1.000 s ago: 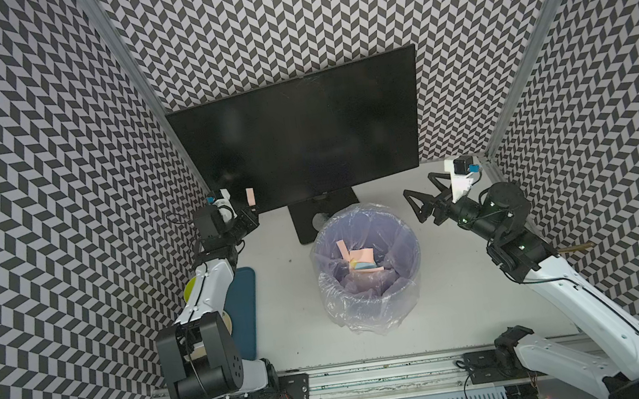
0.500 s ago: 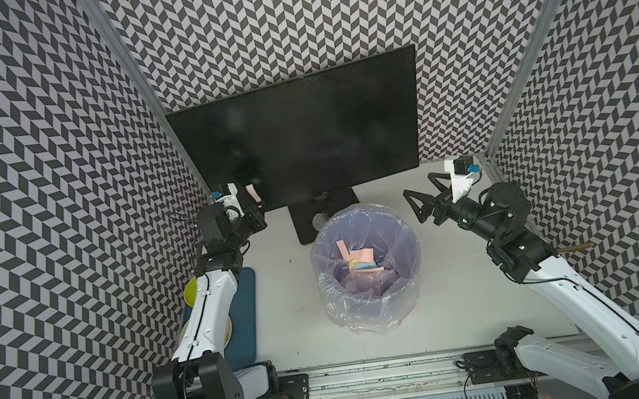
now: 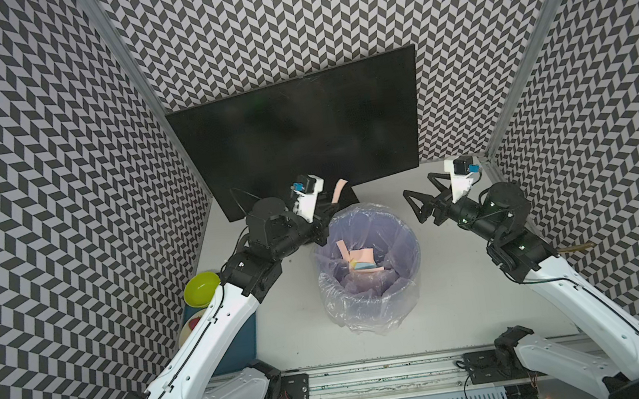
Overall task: Remove the sticky note from the monitor
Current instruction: Tear off the sticky note from the monitor, then place the sticky note in the trash bin.
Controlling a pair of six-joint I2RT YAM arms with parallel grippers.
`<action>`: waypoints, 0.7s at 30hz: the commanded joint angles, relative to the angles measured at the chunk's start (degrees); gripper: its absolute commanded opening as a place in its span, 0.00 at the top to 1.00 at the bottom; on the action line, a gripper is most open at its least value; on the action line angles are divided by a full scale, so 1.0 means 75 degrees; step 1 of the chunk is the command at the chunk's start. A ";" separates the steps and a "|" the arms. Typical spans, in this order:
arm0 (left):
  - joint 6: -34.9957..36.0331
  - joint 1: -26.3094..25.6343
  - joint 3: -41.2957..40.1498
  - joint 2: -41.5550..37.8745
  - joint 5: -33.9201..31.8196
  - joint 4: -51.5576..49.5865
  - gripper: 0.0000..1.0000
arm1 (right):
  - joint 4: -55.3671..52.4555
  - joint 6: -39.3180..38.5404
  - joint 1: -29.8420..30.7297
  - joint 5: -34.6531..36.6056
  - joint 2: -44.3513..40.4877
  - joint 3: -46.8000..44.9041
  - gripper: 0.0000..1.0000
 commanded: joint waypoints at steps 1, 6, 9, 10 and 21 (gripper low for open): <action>0.1177 -0.0762 0.0280 0.0186 -0.0623 -0.0974 0.94 | 0.0292 -0.0004 -0.0034 -0.0027 -0.0183 -0.0032 0.01; 0.1451 -0.1280 0.0606 0.0568 -0.1228 -0.1661 0.74 | 0.0279 0.0003 -0.0034 -0.0042 -0.0213 -0.0056 0.01; 0.1522 -0.1345 0.0814 0.0674 -0.1245 -0.1912 0.53 | 0.0290 0.0013 -0.0034 -0.0041 -0.0203 -0.0073 0.01; 0.1557 -0.1352 0.0845 0.0670 -0.1265 -0.1961 0.45 | 0.0292 0.0019 -0.0034 -0.0053 -0.0211 -0.0073 0.01; 0.1526 -0.1319 0.1071 0.0769 -0.4064 -0.2681 0.16 | 0.0407 0.0082 -0.0034 -0.0150 -0.0144 -0.0108 0.01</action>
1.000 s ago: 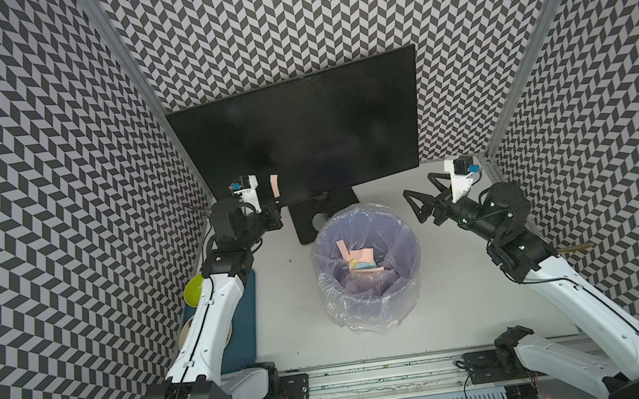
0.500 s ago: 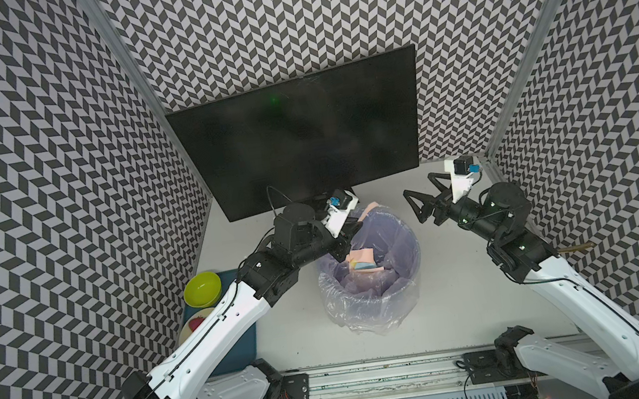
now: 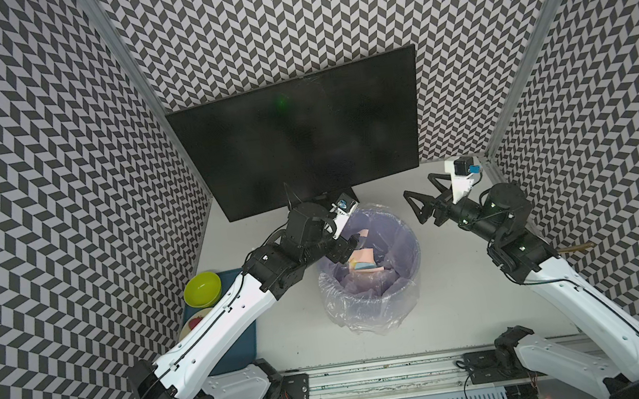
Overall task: Remove the sticky note from the monitor
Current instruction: Place the sticky note in the trash bin.
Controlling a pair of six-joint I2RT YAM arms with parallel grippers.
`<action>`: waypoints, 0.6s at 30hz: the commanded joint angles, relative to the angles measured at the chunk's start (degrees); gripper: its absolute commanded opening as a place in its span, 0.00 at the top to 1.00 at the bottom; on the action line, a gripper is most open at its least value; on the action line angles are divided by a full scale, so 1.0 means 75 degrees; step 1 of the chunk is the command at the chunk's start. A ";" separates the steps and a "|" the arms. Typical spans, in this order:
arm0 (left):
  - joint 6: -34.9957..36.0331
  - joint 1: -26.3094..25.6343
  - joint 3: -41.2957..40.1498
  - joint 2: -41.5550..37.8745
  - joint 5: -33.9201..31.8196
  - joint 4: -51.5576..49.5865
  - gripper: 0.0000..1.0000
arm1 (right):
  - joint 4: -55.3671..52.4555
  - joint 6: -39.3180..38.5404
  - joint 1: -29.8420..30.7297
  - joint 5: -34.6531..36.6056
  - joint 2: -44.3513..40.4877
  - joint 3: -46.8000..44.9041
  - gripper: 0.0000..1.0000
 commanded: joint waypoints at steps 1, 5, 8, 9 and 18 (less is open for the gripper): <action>-0.0057 -0.0008 0.0409 0.0113 -0.0879 -0.0246 0.15 | 0.0407 0.0078 -0.0032 -0.0132 -0.0077 -0.0069 0.01; -0.0205 -0.0036 0.0579 0.0360 -0.0261 0.0026 0.13 | 0.0412 0.0080 -0.0034 -0.0134 -0.0064 -0.0060 0.01; -0.0297 -0.0134 0.0845 0.0714 -0.0314 0.0132 0.13 | 0.0394 0.0071 -0.0034 -0.0116 -0.0075 -0.0050 0.01; -0.0310 -0.0194 0.0939 0.0845 -0.0425 0.0162 0.12 | 0.0389 0.0067 -0.0034 -0.0116 -0.0071 -0.0048 0.01; -0.0191 -0.0817 0.1688 0.1724 -0.0109 0.0321 0.06 | 0.0322 0.0004 -0.0034 -0.0061 -0.0096 -0.0059 0.01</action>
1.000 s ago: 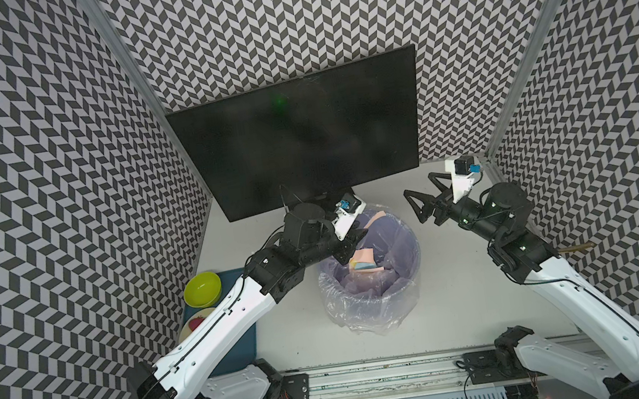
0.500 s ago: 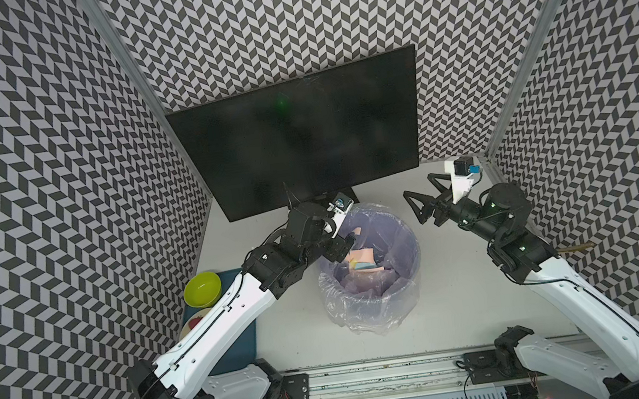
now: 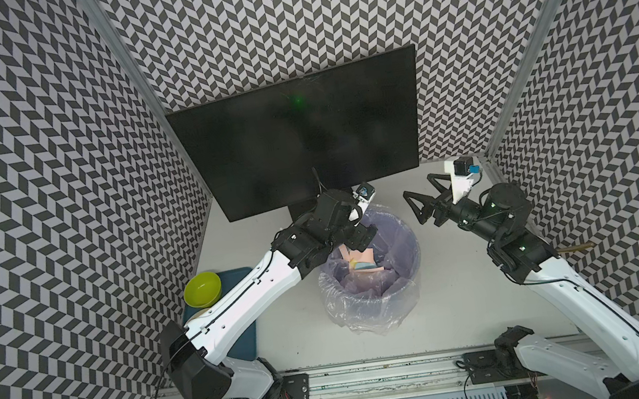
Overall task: Remove the sticky note from the monitor
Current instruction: Place the sticky note in the trash bin.
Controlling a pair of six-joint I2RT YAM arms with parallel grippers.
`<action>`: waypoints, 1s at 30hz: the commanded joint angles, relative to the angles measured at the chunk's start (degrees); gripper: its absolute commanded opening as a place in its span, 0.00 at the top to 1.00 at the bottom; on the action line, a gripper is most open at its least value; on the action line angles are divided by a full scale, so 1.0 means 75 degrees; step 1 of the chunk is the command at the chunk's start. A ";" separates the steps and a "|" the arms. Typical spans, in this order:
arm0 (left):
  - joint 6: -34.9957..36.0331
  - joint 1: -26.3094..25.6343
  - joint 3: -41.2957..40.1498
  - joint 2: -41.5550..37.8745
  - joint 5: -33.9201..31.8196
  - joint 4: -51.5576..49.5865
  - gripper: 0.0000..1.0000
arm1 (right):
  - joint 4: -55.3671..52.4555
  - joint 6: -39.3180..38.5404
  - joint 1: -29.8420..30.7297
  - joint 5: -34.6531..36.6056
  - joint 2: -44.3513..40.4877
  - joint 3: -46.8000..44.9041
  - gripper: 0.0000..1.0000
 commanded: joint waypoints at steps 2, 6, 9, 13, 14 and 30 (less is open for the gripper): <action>-0.0042 -0.0259 0.0439 -0.0060 0.0617 0.0316 0.03 | 0.0331 -0.0041 -0.0034 0.0006 -0.0105 -0.0081 0.01; -0.0149 -0.0287 0.0405 -0.0194 0.1347 0.0602 0.00 | 0.0382 -0.0005 -0.0034 -0.0033 -0.0082 -0.0105 0.01; -0.0142 -0.0287 0.0521 -0.0061 0.1058 0.0574 0.00 | 0.0387 -0.0004 -0.0032 -0.0023 -0.0077 -0.0129 0.01; -0.0184 -0.0287 0.0879 0.0263 -0.0034 0.0409 0.00 | 0.0359 -0.0027 -0.0034 0.0015 -0.0100 -0.0141 0.01; -0.0191 -0.0287 0.0987 0.0351 -0.0088 0.0371 0.00 | 0.0368 -0.0027 -0.0034 0.0013 -0.0099 -0.0141 0.01; -0.0118 -0.1210 0.0628 0.0476 0.1650 0.0171 0.00 | 0.0269 -0.0101 -0.0047 0.0306 -0.0275 -0.0141 0.01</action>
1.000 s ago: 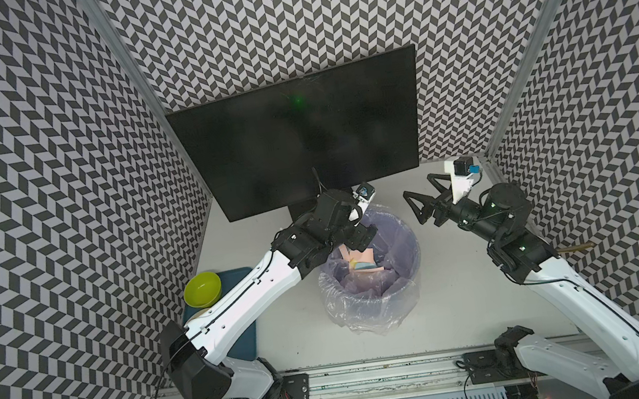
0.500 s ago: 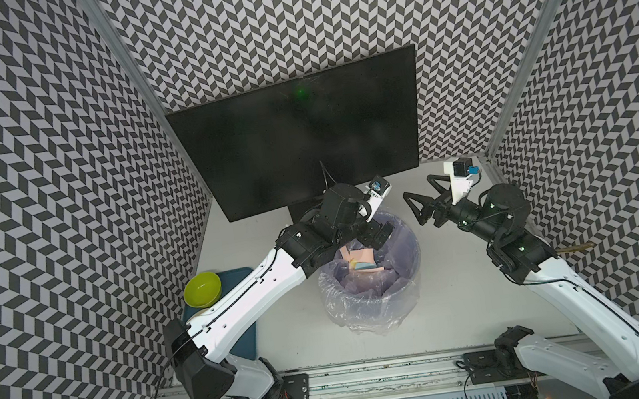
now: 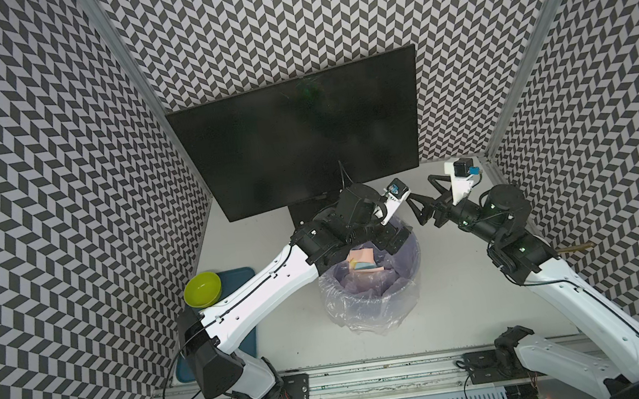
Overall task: Remove the sticky note from the monitor
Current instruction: Place the sticky note in the trash bin.
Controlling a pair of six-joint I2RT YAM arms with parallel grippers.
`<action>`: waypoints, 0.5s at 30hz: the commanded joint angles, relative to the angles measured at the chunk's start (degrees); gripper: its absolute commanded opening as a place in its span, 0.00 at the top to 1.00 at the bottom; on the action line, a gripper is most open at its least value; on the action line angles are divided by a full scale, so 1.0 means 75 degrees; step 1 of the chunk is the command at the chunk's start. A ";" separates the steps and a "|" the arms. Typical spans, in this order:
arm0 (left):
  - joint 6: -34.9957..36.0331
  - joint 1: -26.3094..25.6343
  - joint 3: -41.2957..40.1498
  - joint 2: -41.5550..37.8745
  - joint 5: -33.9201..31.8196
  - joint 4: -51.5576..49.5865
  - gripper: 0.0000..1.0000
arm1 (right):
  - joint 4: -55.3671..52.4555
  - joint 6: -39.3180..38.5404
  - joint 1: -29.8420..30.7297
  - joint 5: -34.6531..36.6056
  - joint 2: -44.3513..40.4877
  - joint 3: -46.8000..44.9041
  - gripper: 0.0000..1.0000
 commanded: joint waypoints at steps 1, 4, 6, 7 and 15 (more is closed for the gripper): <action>0.0053 -0.0429 -0.0365 -0.0220 0.0267 -0.0205 0.00 | 0.0277 -0.0054 -0.0046 0.0113 -0.0180 -0.0048 0.01; -0.0062 -0.0673 -0.0645 -0.0512 0.0279 -0.0237 0.00 | 0.0277 -0.0054 -0.0046 0.0093 -0.0167 -0.0041 0.01; -0.0167 -0.0742 -0.0883 -0.0762 0.0415 -0.0142 0.00 | 0.0277 -0.0038 -0.0046 0.0078 -0.0170 -0.0027 0.01; -0.0196 -0.0770 -0.1014 -0.0868 0.0464 -0.0117 0.00 | 0.0277 -0.0046 -0.0045 0.0075 -0.0167 -0.0019 0.01; -0.0336 -0.0890 -0.1485 -0.1545 0.0057 -0.0183 0.00 | 0.0235 -0.0005 -0.0045 0.0016 -0.0214 0.0028 0.01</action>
